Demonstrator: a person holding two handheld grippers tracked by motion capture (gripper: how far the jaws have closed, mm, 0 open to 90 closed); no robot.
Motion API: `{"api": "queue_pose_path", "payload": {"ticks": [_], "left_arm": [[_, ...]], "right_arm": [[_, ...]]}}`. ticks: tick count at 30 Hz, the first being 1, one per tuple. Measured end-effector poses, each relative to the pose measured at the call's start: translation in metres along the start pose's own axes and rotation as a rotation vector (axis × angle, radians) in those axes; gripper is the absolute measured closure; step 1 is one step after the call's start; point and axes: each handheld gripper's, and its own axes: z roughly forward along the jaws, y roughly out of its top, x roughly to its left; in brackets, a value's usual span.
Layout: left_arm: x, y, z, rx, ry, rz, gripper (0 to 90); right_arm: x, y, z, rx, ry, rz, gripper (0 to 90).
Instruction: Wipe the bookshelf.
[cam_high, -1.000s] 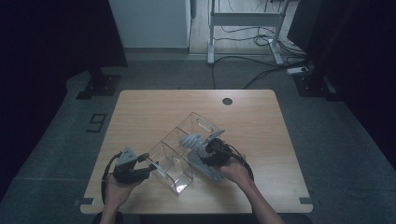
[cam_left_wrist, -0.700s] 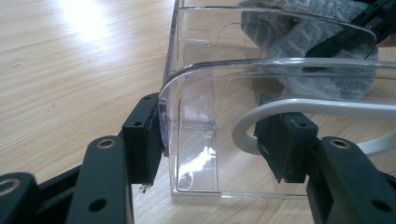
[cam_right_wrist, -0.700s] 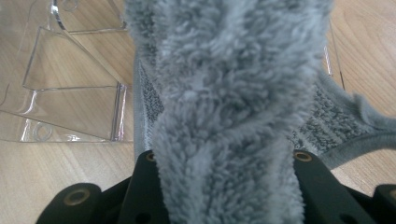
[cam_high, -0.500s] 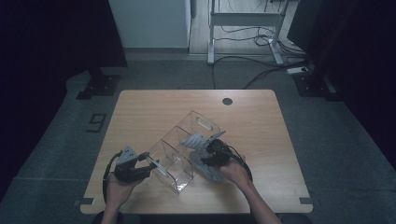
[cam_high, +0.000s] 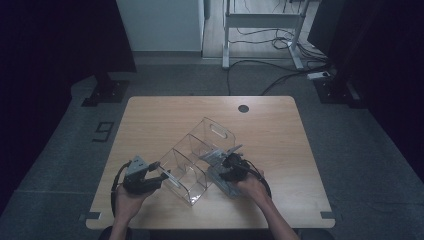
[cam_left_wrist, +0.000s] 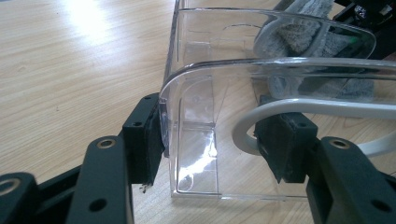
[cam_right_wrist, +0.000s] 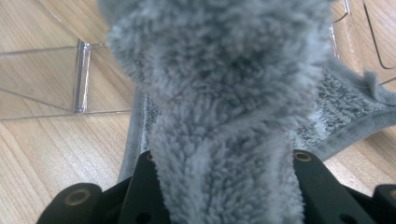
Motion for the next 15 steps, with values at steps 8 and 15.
{"api": "queue_pose_path", "payload": {"ticks": [8, 15], "left_arm": [[0.001, -0.001, -0.003, -0.002, 0.004, 0.004, 39.5], [0.005, -0.003, -0.011, -0.006, -0.017, 0.019, 38.8]], "right_arm": [[0.0, 0.0, -0.005, -0.008, 0.011, -0.009, 65.6], [0.004, 0.0, -0.028, -0.045, 0.032, -0.02, 65.6]]}}
